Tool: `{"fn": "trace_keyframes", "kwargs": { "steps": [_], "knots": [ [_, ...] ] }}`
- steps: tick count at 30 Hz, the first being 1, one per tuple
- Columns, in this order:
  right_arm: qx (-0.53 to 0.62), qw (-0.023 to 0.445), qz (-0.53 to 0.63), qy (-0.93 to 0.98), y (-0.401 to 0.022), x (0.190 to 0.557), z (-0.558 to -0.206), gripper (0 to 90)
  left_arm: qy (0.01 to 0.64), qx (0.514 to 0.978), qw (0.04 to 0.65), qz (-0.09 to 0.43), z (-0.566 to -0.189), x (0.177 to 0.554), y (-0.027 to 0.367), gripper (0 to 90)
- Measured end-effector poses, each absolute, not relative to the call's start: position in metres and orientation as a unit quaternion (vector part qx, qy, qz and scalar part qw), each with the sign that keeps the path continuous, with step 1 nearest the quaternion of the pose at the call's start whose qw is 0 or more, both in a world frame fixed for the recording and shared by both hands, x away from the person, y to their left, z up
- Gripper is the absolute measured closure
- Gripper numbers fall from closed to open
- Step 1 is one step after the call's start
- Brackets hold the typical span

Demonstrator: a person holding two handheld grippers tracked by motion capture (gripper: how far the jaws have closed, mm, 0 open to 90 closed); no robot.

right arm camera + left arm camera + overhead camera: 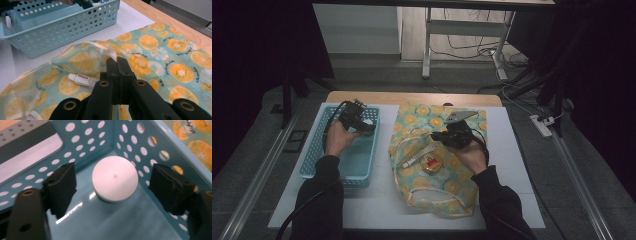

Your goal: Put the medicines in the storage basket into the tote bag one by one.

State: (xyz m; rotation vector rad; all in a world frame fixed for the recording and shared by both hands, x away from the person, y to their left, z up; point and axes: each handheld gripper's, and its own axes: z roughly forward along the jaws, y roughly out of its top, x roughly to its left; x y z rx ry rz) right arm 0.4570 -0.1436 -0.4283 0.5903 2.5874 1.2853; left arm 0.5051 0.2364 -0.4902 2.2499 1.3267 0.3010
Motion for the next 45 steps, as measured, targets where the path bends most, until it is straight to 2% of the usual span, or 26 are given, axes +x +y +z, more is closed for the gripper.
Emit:
{"fn": "trace_keyframes", "kwargs": {
  "steps": [11, 23, 45],
  "knots": [
    [0.199, 0.097, 0.434, 0.873, -0.144, 0.457, -0.428, 90.0, 0.49, 0.83, 0.249, 0.093, -0.493, 0.508, 0.236, 49.6],
    [0.198, 0.097, 0.435, 0.873, -0.144, 0.456, -0.427, 90.0, 0.505, 0.818, 0.257, 0.099, -0.482, 0.501, 0.241, 50.6],
    [0.198, 0.098, 0.436, 0.873, -0.143, 0.456, -0.428, 90.0, 0.476, 0.823, 0.292, 0.106, -0.442, 0.469, 0.243, 50.7]
  ]
}}
